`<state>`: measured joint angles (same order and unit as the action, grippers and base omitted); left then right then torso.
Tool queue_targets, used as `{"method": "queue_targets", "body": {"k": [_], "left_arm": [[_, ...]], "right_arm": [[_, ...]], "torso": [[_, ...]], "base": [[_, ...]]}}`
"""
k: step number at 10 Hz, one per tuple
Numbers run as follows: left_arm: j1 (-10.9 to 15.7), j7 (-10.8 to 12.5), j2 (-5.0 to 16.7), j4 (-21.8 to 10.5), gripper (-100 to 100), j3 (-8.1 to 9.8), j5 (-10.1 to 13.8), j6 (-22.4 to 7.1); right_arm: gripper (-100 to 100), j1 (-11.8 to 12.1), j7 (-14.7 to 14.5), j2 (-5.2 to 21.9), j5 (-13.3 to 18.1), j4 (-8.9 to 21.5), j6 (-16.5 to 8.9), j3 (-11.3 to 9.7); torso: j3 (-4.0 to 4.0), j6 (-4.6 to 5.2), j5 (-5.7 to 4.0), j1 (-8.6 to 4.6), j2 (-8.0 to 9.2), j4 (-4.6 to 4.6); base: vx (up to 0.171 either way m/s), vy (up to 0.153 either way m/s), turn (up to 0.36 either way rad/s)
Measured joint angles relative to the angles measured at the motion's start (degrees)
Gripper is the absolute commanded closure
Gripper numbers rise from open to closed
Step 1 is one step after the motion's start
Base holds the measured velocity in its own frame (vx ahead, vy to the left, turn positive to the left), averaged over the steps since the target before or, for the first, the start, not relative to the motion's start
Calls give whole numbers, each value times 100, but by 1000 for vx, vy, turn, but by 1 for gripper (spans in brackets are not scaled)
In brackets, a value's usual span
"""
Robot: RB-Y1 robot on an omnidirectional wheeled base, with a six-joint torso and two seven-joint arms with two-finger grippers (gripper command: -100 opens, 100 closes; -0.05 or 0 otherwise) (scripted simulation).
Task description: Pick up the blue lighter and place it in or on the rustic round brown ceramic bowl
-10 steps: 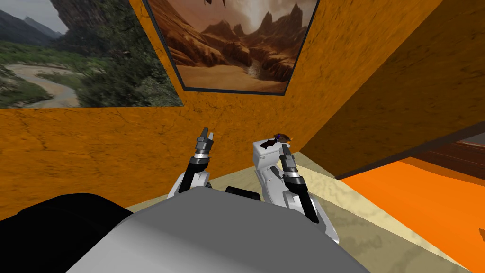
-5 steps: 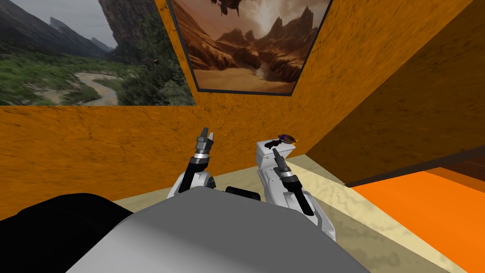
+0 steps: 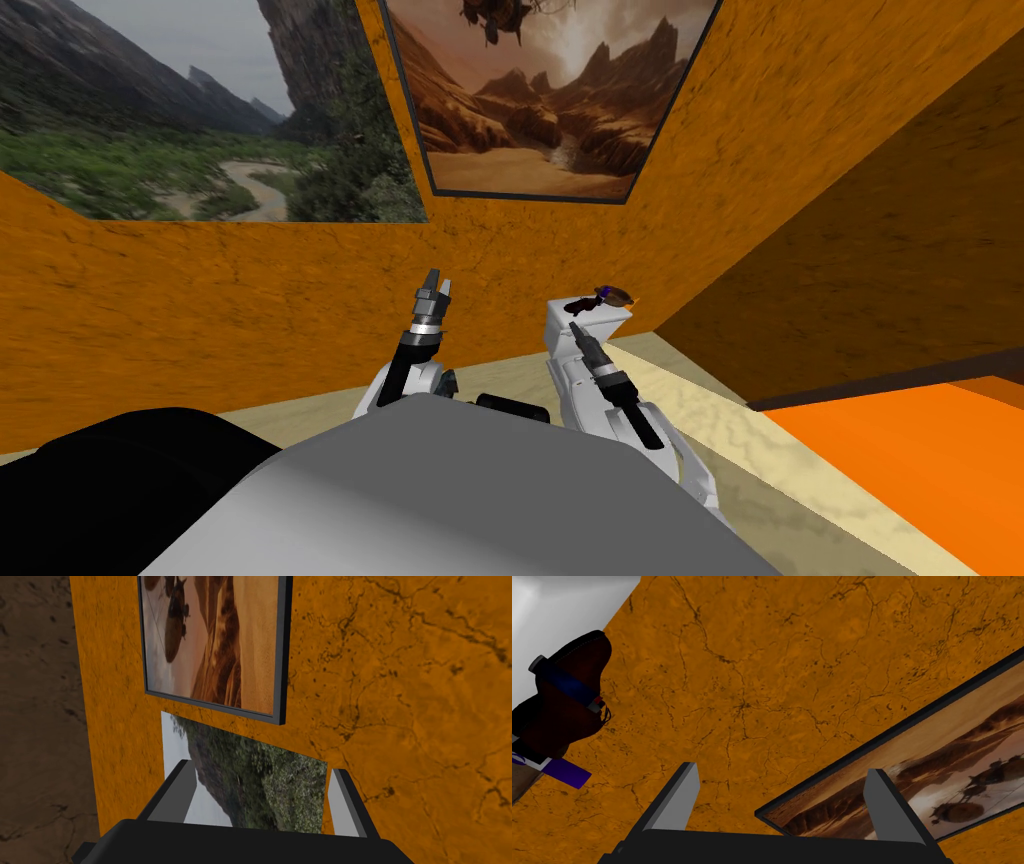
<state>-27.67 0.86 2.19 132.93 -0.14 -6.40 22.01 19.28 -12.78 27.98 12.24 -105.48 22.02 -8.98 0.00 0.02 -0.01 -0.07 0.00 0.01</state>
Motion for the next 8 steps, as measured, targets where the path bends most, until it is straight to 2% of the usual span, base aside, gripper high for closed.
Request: {"method": "queue_targets", "body": {"k": [2, 4, 8], "left_arm": [[0, 0, 0, 0, 0, 0, 0, 0], [-1, 0, 0, 0, 0, 0, 0, 0], [-2, 0, 0, 0, 0, 0, 0, 0]], "right_arm": [[-100, -98, -139, 309, 225, 271, -142, -55], [-100, -136, -279, 468, 410, 538, -162, -73], [-100, -317, -487, 823, 774, 960, -366, -106]], "torso": [[-6, 0, -1, -7, -10, -2], [-13, 2, -1, -4, -23, -5], [-27, 0, 2, 9, -46, -10]], "base": [[35, -12, 76], [75, -7, 23], [121, 18, 30]]}}
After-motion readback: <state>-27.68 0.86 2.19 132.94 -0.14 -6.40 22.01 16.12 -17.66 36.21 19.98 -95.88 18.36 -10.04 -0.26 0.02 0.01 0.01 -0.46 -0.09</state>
